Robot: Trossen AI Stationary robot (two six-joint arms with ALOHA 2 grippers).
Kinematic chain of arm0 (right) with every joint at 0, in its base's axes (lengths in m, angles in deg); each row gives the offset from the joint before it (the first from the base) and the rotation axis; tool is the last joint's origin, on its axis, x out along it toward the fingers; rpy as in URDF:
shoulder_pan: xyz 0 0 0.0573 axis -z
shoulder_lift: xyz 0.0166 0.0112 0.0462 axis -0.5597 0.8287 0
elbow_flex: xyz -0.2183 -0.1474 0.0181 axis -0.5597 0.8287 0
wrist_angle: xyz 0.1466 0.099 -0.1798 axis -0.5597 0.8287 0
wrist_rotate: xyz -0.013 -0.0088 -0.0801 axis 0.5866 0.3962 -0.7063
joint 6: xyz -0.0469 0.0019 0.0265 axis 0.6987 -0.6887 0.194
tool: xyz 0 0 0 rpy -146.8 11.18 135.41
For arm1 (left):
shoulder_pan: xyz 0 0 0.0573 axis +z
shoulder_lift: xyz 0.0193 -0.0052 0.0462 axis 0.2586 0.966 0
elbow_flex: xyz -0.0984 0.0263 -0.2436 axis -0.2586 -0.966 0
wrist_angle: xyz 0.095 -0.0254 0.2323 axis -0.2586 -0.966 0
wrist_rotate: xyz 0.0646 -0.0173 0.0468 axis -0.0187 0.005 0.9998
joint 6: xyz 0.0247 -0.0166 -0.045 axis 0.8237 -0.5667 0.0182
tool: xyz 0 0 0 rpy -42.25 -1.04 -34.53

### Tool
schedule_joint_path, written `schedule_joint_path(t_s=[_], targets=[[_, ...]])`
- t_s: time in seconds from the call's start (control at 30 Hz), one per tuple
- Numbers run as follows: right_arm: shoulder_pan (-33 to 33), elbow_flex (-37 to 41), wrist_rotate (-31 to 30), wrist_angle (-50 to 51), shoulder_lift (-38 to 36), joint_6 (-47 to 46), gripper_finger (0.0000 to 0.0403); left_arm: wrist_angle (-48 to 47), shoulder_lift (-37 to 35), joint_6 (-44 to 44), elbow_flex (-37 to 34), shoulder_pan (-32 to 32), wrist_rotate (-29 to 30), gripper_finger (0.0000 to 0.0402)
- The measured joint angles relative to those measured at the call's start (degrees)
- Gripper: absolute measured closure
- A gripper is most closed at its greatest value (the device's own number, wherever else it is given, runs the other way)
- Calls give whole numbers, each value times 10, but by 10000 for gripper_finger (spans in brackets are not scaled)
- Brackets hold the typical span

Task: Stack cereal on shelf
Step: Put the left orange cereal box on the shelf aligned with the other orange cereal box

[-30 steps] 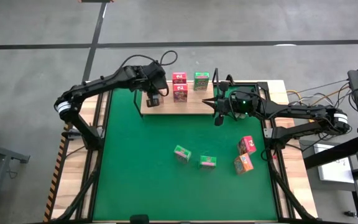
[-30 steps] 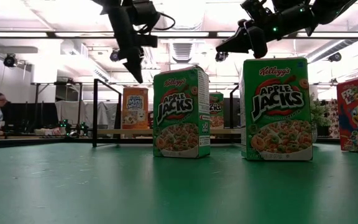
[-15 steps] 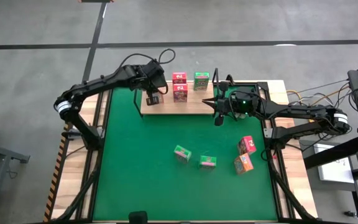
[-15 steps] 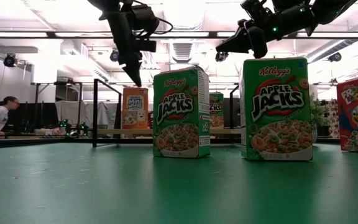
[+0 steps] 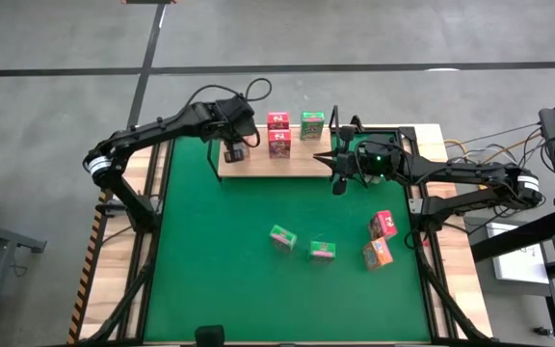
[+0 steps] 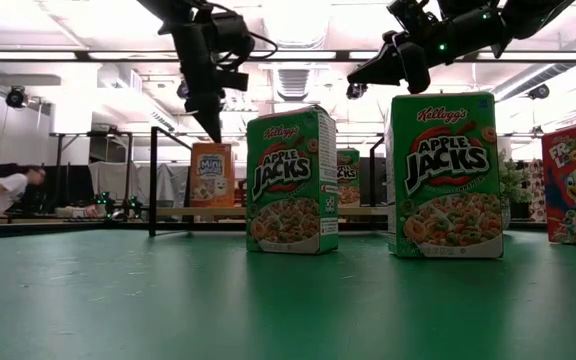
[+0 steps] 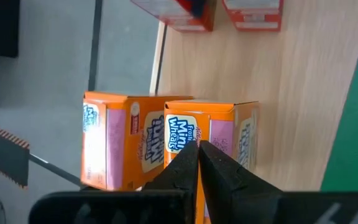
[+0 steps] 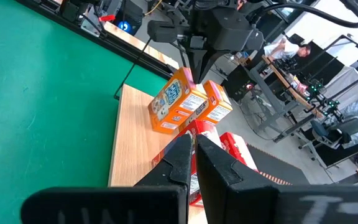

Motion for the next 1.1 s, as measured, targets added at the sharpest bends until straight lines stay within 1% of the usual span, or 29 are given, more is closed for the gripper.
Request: schedule_joint_path(t_s=[0.43, 0.8, 0.93, 1.03, 1.1], targets=[[0, 0, 0, 0, 0, 1, 390, 0, -1, 3, 0, 0, 0, 402], [0, 0, 0, -3, 0, 5, 390, -13, -28, -1, 15, -4, -2, 402], [0, 0, 0, -6, 0, 5, 390, -30, -33, -17, 23, -12, -36, 402], [0, 0, 0, -8, 0, 5, 390, -79, -35, -28, 22, -16, -70, 402], [0, 0, 0, -8, 0, 6, 390, -100, -35, -39, 13, -16, -71, 401]])
